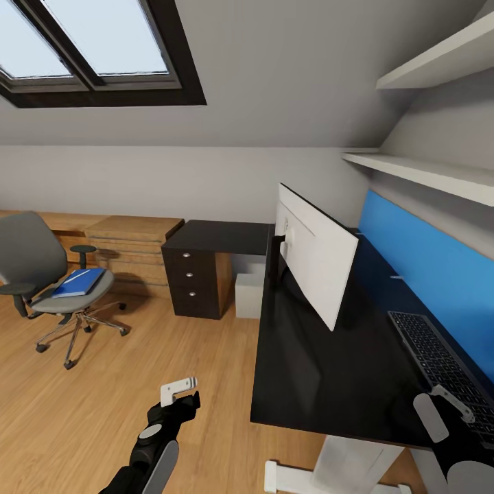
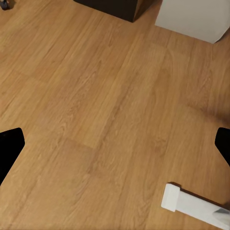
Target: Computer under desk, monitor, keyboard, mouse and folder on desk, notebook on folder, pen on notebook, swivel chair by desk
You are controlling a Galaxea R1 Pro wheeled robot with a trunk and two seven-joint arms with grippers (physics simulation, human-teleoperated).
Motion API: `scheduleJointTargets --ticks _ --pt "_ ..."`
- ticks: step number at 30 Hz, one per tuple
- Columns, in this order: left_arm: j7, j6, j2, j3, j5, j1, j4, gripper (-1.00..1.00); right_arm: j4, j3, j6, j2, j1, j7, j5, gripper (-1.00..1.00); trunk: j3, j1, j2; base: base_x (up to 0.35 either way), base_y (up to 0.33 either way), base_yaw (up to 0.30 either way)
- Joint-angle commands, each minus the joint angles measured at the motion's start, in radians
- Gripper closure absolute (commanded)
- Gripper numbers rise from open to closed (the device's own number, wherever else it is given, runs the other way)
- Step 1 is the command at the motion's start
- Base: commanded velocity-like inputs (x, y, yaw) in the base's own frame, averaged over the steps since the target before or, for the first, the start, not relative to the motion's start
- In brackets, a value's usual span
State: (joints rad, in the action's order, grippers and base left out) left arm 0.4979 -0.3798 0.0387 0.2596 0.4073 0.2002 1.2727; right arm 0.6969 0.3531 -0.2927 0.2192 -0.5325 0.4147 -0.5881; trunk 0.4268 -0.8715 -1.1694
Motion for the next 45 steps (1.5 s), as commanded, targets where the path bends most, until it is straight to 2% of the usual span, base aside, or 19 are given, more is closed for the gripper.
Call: scheduleJointTargets --ticks 1,45 --pt "0.008 -0.002 0.0 0.002 0.009 0.001 0.001 -1.0 -0.001 0.001 -0.003 0.0 0.0 0.004 -0.019 -1.0 0.001 0.0 -0.001 0.0 0.0 0.0" --pt "0.007 -0.003 -0.001 0.001 0.008 0.001 -0.004 -1.0 -0.002 0.001 -0.003 0.0 0.0 0.003 -0.019 -1.0 0.001 0.0 -0.001 0.025 0.01 0.0"
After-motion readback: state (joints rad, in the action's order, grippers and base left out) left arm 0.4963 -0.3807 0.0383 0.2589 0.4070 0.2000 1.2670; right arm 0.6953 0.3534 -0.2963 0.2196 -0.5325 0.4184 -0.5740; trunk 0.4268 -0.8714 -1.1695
